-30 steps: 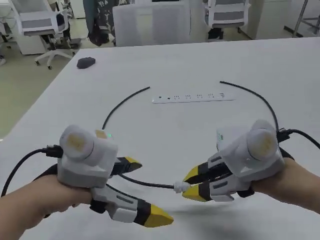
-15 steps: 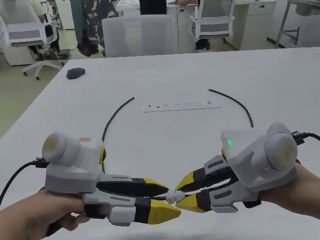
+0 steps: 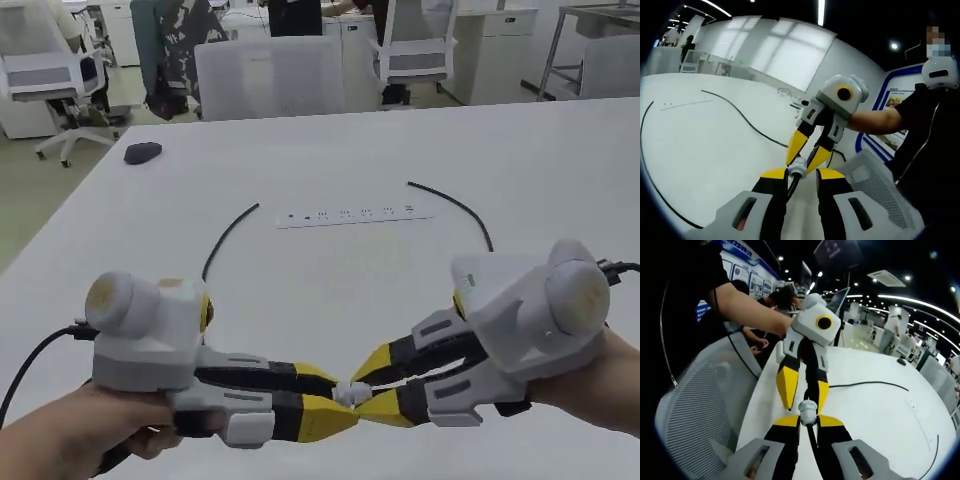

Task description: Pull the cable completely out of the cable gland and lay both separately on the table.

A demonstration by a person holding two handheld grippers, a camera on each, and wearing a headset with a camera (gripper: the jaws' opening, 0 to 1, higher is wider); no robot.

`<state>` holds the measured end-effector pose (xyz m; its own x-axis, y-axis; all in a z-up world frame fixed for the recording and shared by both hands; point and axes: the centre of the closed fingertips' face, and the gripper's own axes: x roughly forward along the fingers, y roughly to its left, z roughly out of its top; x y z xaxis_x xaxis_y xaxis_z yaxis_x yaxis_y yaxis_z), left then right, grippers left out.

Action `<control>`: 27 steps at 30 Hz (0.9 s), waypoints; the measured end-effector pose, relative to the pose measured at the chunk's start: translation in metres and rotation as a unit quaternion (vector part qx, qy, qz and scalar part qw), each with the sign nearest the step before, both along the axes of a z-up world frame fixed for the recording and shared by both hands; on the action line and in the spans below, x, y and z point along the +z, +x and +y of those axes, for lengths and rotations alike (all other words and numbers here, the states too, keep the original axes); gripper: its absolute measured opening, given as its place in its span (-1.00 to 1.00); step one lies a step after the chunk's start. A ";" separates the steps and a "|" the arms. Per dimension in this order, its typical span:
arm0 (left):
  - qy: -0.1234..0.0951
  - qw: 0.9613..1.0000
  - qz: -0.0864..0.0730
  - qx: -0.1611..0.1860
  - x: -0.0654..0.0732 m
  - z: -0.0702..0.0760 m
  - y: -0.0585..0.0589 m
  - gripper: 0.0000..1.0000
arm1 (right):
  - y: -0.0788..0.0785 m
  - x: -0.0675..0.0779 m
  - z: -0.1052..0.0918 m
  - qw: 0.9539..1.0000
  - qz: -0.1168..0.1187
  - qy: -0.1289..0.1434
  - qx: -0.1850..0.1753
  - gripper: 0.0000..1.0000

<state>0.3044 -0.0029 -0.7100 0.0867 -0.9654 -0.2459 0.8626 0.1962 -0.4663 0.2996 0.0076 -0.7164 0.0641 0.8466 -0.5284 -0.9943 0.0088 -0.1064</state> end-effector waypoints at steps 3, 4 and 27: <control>0.000 1.000 -0.016 0.002 0.001 0.001 0.002 -0.69 | 0.000 0.002 0.000 1.000 0.003 0.005 -0.003 -0.86; -0.001 1.000 -0.017 0.001 0.001 0.000 0.002 -0.69 | 0.000 0.002 0.000 1.000 0.001 0.005 -0.003 -0.86; 0.028 0.983 -0.176 -0.046 0.019 -0.004 -0.003 -0.71 | 0.000 0.018 -0.005 0.973 0.213 0.073 -0.048 -0.84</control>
<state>0.3015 -0.0066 -0.6907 0.0882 -0.9590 -0.2693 0.9838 0.1262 -0.1274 0.2992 0.0027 -0.6981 -0.0511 0.9158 -0.3984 -0.9416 0.0887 0.3247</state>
